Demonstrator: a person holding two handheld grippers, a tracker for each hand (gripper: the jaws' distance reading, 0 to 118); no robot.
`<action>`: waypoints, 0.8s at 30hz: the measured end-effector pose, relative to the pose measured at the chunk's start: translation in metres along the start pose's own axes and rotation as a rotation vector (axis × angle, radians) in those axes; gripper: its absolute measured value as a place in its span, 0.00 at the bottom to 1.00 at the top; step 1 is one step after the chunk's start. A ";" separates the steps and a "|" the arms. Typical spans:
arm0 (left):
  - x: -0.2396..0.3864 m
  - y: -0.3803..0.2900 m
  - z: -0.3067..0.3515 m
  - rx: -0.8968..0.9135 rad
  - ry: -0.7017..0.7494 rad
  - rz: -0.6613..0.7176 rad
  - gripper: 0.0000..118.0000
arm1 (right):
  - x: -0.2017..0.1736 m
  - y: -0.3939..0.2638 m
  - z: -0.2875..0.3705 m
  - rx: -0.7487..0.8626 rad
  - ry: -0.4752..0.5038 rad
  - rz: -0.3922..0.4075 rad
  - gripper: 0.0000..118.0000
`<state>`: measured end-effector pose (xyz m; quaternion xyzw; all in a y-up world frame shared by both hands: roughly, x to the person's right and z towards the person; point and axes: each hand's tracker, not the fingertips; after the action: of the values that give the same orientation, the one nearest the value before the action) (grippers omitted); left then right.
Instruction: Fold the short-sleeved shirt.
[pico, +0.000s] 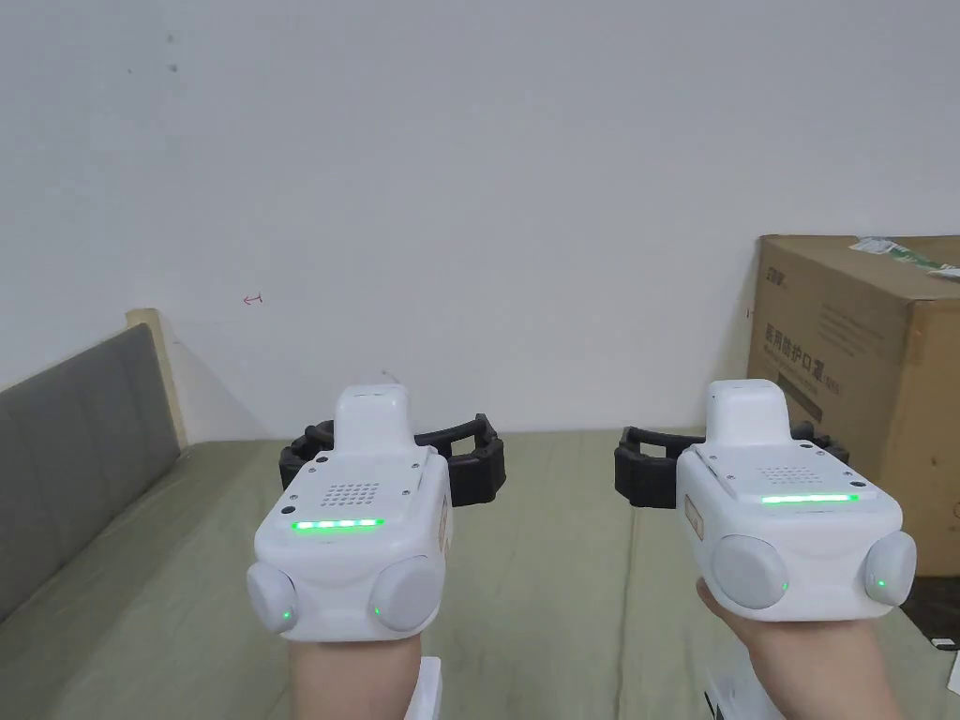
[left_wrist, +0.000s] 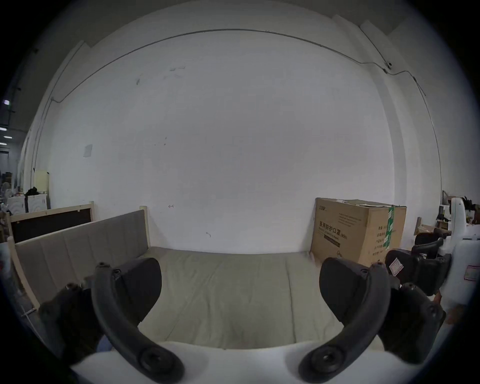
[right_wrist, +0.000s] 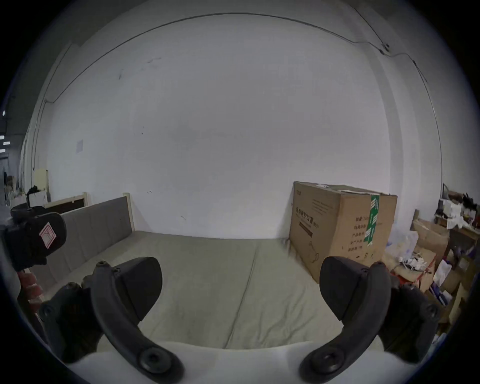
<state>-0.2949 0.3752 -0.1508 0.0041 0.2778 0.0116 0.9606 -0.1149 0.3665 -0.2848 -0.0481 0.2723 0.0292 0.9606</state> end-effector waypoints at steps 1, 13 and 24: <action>0.000 -0.001 0.000 -0.002 -0.004 0.001 1.00 | 0.001 0.000 0.000 0.001 0.002 0.004 1.00; -0.007 -0.006 -0.002 -0.023 -0.019 0.014 1.00 | -0.018 0.012 -0.002 -0.058 -0.008 0.017 1.00; -0.013 -0.011 0.002 -0.024 -0.025 -0.006 1.00 | -0.023 -0.002 -0.002 -0.063 0.035 0.037 1.00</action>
<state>-0.3048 0.3636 -0.1422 -0.0083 0.2658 0.0121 0.9639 -0.1349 0.3633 -0.2742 -0.0736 0.2888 0.0547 0.9530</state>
